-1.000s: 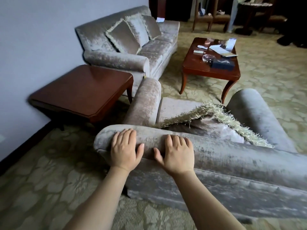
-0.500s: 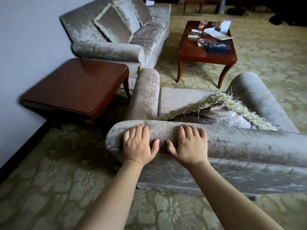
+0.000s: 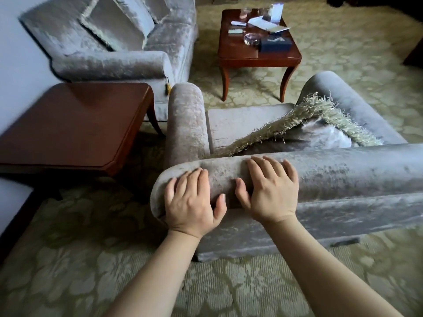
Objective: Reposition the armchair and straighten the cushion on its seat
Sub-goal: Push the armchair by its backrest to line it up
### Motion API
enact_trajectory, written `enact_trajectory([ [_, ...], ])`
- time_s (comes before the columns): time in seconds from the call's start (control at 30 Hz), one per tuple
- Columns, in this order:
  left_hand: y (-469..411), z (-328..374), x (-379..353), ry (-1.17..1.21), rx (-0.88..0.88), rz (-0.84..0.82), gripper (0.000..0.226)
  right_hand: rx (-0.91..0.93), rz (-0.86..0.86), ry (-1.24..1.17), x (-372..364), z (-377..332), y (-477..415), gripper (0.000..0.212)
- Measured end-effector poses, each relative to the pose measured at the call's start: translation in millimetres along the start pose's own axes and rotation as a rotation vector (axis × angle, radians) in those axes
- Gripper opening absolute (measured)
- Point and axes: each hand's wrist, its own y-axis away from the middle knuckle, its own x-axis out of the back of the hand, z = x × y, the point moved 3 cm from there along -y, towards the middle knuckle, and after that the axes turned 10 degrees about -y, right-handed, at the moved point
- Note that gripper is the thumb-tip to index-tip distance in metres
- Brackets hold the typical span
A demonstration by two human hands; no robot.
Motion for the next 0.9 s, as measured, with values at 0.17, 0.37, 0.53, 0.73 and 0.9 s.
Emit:
enact_trajectory([
  [0.17, 0.8, 2.8, 9.2, -0.017, -0.004, -0.035, 0.056, 0.208, -0.097, 0.036, 2.2, -1.2, 12.2, 0.068],
  [0.37, -1.8, 2.6, 10.5, -0.053, 0.015, -0.041, 0.056, 0.178, -0.088, 0.022, 2.1, -5.3, 5.8, 0.062],
  [0.53, -7.1, -2.4, 5.0, -0.059, 0.004, -0.032, 0.054, 0.183, -0.019, 0.040, -6.3, -7.5, -0.2, 0.056],
  [0.73, -29.4, -20.8, -1.7, -0.090, -0.030, -0.017, 0.050, 0.173, 0.047, 0.032, -14.9, -19.0, -20.9, 0.054],
  [0.9, -45.5, -59.9, -21.7, -0.116, -0.052, 0.064, 0.052, 0.166, 0.094, 0.013, -43.1, -45.7, -39.9, 0.055],
])
